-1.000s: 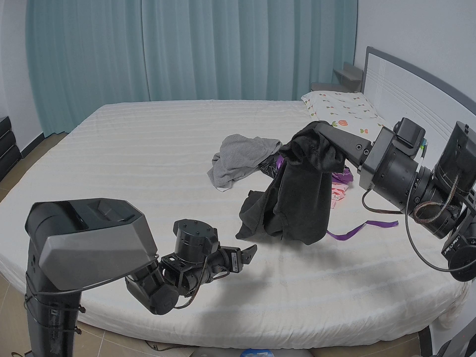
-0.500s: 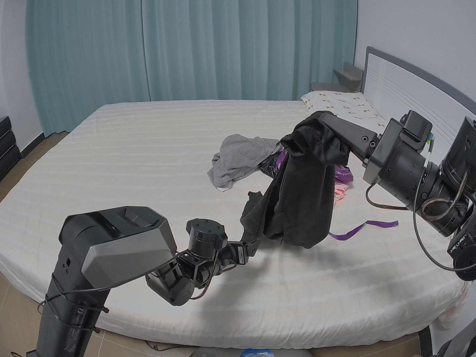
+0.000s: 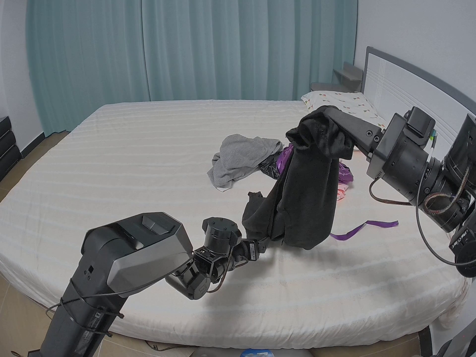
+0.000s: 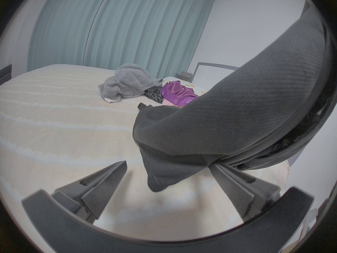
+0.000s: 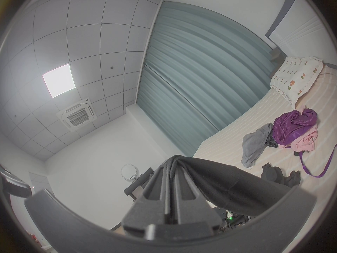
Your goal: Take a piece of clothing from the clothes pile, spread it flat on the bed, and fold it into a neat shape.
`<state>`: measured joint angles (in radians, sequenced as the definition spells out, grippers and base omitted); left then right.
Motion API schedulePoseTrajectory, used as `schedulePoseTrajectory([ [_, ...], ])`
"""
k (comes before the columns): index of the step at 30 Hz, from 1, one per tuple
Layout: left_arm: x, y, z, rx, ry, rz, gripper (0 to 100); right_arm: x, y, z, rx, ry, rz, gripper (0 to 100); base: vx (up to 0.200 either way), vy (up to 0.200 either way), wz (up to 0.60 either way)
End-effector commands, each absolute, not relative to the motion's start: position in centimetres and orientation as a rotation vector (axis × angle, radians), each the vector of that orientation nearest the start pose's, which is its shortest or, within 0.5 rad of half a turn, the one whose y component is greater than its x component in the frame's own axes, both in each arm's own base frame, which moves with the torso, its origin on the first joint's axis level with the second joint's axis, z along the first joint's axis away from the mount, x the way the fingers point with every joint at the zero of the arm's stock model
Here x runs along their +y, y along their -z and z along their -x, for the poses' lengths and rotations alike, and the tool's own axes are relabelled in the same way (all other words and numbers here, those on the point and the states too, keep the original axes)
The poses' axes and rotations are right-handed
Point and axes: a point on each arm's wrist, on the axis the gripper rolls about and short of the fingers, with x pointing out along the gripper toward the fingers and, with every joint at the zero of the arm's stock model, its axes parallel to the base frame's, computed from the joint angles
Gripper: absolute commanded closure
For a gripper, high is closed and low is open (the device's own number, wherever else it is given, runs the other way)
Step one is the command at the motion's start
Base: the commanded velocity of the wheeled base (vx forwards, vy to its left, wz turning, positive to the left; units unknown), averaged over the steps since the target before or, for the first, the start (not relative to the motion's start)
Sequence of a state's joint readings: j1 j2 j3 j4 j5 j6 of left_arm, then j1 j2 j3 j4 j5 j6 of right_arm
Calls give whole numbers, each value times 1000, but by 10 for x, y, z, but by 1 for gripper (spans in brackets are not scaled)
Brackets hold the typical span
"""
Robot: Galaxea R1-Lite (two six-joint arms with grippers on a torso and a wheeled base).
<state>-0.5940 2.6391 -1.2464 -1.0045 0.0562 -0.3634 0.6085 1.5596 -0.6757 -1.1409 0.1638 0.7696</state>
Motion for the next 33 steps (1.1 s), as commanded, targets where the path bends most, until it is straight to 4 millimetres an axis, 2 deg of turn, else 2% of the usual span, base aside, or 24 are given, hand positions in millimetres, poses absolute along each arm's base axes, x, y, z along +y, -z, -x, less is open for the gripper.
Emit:
schedulePoseTrajectory([
  [1, -261, 61, -388, 480, 455, 224, 100, 151, -239, -220, 43, -811, -784, 100, 0, 0, 0],
  [8, -258, 59, -394, 465, 436, 243, 100, 145, -232, -231, 51, -770, -779, 100, 0, 0, 0],
  [14, -239, 47, -403, 453, 358, 312, 100, 137, -227, -241, 57, -724, -775, 100, 0, 0, 0],
  [19, -213, 1, -396, 412, 274, 396, 100, 128, -210, -261, 87, -648, -767, 100, 0, 0, 0],
  [21, -213, -1, -395, 411, 274, 399, 100, 127, -209, -262, 89, -644, -767, 100, 0, 0, 0],
  [22, -197, -28, -382, 397, 252, 433, 100, 124, -187, -282, 137, -579, -763, 100, 0, 0, 0],
  [23, -196, -31, -381, 394, 251, 435, 100, 124, -185, -284, 142, -574, -762, 100, 0, 0, 0],
  [27, -175, -84, -362, 312, 247, 470, 100, 121, -164, -320, 156, -489, -767, 100, 0, 0, 0],
  [30, -165, -114, -357, 257, 238, 526, 100, 120, -167, -345, 80, -406, -779, 100, 0, 0, 0],
  [33, -161, -144, -347, 174, 221, 555, 100, 120, -185, -357, -23, -363, -795, 100, 0, 0, 0],
])
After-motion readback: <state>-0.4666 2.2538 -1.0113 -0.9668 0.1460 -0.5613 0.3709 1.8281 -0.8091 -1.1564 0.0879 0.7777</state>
